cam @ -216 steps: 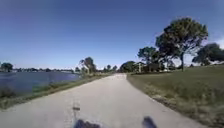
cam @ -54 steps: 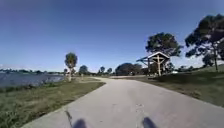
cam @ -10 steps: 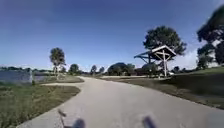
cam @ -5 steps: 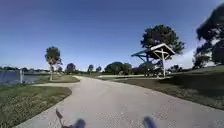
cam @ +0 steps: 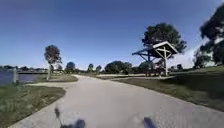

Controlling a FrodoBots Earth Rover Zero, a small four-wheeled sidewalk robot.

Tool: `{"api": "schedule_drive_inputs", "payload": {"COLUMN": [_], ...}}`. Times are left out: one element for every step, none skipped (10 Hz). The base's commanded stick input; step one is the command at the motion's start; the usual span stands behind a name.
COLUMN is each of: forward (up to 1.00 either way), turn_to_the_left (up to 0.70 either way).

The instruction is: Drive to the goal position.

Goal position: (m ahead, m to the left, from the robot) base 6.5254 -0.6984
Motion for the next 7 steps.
{"api": "schedule_drive_inputs", "payload": {"forward": [0.85, 0.85, 0.85, 0.85, 0.85, 0.85, 0.85], "turn_to_the_left": [0.00, 0.00, 0.00, 0.00, 0.00, 0.00, 0.00]}}
